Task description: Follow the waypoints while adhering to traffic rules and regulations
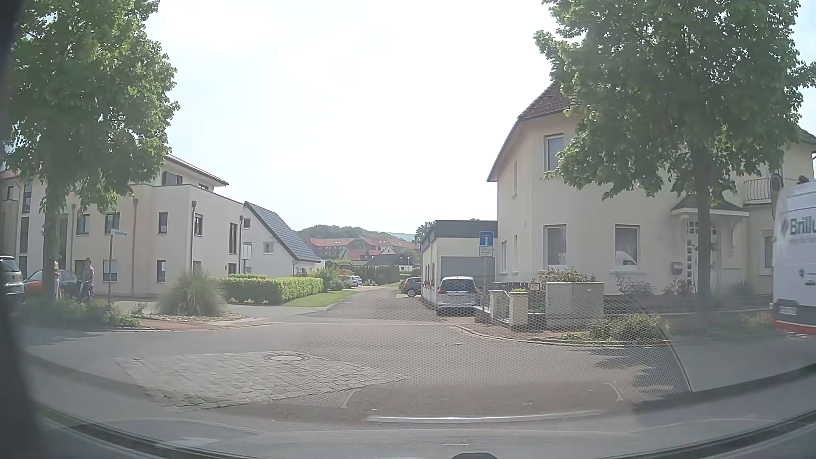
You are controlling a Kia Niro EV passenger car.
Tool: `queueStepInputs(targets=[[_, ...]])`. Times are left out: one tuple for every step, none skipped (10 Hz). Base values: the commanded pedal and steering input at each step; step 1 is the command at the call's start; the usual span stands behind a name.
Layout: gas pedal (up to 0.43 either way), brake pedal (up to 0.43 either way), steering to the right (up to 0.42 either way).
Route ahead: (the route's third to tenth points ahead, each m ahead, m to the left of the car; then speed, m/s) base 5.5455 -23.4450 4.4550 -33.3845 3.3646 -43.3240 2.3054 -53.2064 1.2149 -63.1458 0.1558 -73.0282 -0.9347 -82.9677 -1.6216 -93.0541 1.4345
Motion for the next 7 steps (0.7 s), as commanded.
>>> queueStepInputs(targets=[[0.197, 0.000, 0.355], [0.209, 0.000, 0.367], [0.220, 0.000, 0.382], [0.220, 0.000, 0.397], [0.220, 0.000, 0.414], [0.220, 0.000, 0.430], [0.220, 0.000, 0.450]])
